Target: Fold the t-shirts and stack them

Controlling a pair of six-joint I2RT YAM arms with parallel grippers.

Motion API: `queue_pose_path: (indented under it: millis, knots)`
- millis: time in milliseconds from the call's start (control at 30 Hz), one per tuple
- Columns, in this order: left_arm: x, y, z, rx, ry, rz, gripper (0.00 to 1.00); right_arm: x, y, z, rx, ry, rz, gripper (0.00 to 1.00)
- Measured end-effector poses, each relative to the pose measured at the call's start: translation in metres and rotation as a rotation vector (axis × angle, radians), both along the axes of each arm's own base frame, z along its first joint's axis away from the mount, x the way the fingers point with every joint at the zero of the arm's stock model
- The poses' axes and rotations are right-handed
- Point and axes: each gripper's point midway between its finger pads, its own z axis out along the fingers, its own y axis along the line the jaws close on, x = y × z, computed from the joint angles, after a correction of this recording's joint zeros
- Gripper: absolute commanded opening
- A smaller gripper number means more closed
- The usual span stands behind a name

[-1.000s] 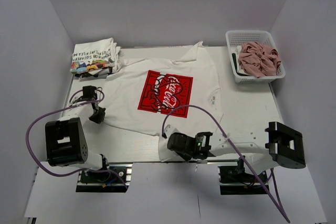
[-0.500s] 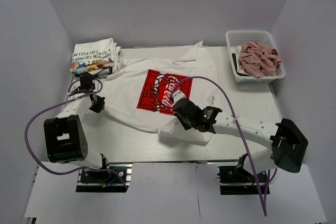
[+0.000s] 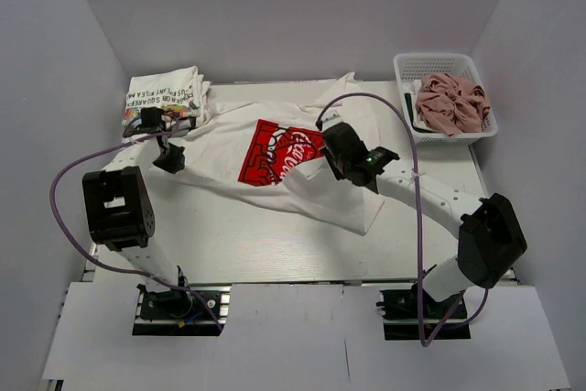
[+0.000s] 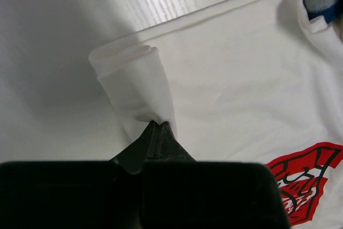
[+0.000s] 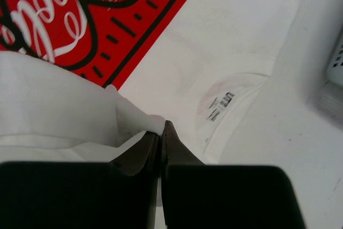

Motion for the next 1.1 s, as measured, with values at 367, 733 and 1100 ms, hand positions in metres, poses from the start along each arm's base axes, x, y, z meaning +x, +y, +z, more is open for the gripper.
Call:
queue_pose_path:
  millis: [367,733,1100]
  knots:
    - [0.041,-0.007,-0.006,-0.009,-0.014,-0.077,0.0,0.065,-0.015,0.006,-0.069,-0.052,0.014,0.0]
    - [0.105,-0.018,-0.004,0.03,-0.09,-0.178,0.6,0.128,-0.031,-0.011,-0.134,-0.055,0.017,0.23]
    - [0.09,-0.015,0.013,0.079,-0.062,-0.201,0.76,0.155,-0.032,-0.03,-0.096,-0.001,-0.1,0.9]
